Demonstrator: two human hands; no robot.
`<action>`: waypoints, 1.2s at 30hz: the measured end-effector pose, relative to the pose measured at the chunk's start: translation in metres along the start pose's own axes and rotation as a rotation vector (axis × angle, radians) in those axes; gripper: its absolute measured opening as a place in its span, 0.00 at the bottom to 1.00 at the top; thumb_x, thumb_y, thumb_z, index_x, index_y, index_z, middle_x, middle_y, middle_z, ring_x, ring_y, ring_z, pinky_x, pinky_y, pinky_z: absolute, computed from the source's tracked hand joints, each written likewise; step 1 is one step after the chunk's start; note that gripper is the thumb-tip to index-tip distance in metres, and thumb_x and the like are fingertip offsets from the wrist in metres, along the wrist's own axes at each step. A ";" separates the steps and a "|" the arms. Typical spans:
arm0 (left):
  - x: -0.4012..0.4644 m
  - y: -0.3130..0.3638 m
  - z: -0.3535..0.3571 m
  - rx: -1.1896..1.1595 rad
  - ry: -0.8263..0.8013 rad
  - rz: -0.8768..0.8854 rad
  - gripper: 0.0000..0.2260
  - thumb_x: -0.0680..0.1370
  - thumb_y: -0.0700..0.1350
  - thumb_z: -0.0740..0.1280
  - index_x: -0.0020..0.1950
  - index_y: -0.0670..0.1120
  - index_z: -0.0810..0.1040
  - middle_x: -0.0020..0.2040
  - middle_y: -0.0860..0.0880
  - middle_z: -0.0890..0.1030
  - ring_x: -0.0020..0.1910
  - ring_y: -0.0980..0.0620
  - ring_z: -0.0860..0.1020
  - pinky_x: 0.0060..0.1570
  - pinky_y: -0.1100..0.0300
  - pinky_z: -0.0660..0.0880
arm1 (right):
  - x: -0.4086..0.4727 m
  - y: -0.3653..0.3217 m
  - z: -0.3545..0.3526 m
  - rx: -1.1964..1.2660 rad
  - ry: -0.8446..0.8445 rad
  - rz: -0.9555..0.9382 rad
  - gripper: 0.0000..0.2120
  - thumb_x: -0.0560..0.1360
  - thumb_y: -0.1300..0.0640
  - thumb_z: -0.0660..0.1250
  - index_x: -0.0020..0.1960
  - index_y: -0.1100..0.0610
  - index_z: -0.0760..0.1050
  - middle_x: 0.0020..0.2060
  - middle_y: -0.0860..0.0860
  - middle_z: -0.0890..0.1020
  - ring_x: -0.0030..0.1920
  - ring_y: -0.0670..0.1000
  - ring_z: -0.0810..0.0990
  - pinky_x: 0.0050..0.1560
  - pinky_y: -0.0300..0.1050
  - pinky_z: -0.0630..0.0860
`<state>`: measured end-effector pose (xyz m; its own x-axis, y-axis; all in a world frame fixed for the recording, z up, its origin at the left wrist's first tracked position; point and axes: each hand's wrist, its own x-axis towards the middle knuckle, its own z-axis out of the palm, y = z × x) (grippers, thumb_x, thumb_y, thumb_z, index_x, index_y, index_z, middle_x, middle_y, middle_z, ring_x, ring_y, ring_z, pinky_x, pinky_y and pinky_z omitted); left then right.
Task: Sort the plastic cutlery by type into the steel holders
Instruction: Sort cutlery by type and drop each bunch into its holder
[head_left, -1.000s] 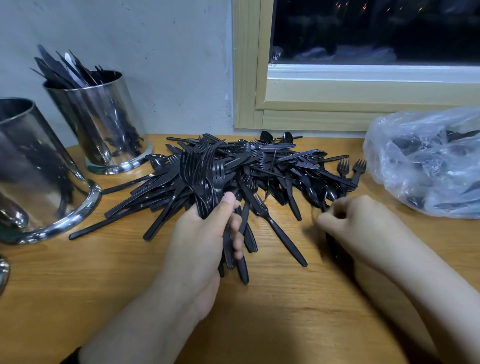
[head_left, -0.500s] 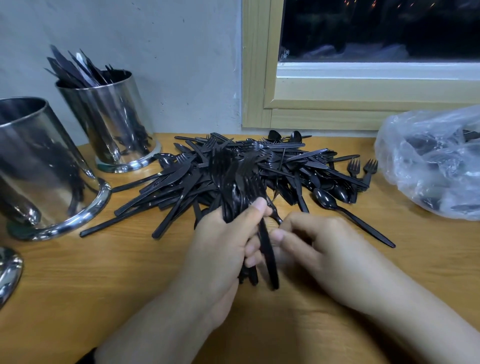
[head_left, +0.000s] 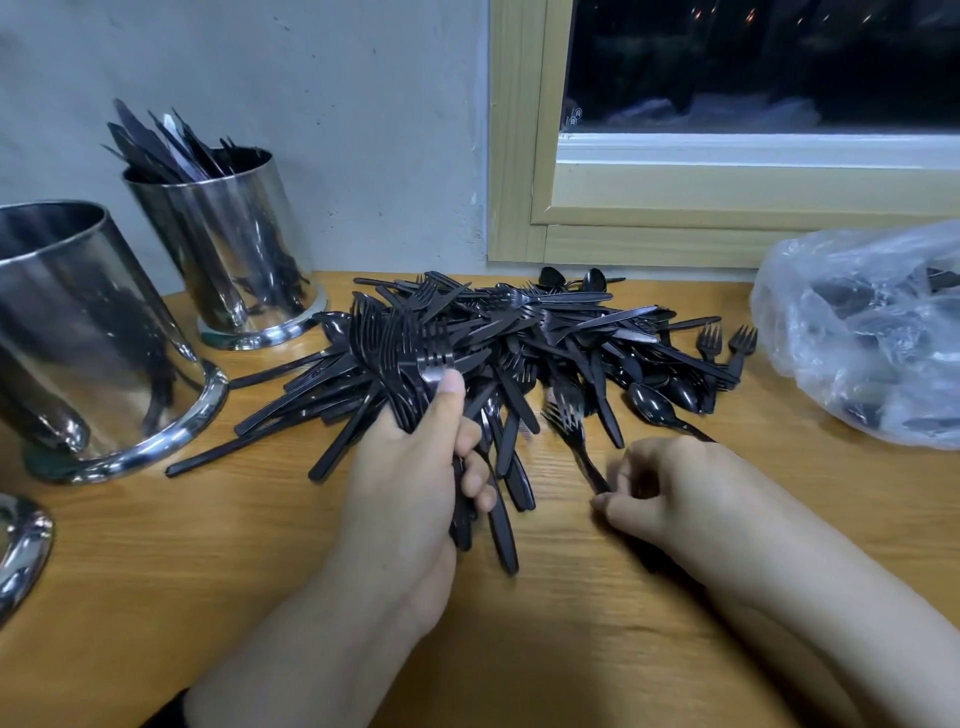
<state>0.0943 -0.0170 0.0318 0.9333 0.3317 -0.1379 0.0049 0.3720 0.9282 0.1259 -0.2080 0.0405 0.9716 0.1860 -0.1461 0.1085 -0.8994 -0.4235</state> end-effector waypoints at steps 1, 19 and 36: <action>-0.001 0.000 0.000 0.009 -0.019 0.000 0.11 0.83 0.49 0.67 0.46 0.46 0.70 0.33 0.51 0.69 0.27 0.52 0.67 0.26 0.59 0.69 | -0.001 0.001 -0.002 0.027 -0.009 0.002 0.12 0.72 0.43 0.71 0.37 0.50 0.76 0.31 0.47 0.82 0.34 0.44 0.79 0.37 0.42 0.75; -0.004 -0.002 0.003 0.048 -0.059 0.016 0.14 0.82 0.47 0.68 0.41 0.48 0.65 0.31 0.51 0.68 0.26 0.52 0.66 0.26 0.58 0.65 | -0.008 -0.004 -0.002 -0.160 0.052 0.057 0.27 0.69 0.25 0.65 0.41 0.50 0.76 0.36 0.46 0.79 0.42 0.52 0.79 0.42 0.46 0.76; -0.014 -0.013 0.008 0.111 -0.186 0.032 0.13 0.74 0.55 0.72 0.37 0.47 0.79 0.32 0.49 0.67 0.29 0.52 0.67 0.31 0.57 0.66 | -0.011 -0.010 0.002 0.621 0.043 -0.318 0.11 0.77 0.48 0.71 0.41 0.53 0.76 0.27 0.47 0.75 0.29 0.44 0.69 0.34 0.42 0.68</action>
<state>0.0845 -0.0334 0.0248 0.9837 0.1726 -0.0513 0.0043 0.2622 0.9650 0.1134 -0.1997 0.0443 0.9213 0.3758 0.1001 0.2618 -0.4090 -0.8742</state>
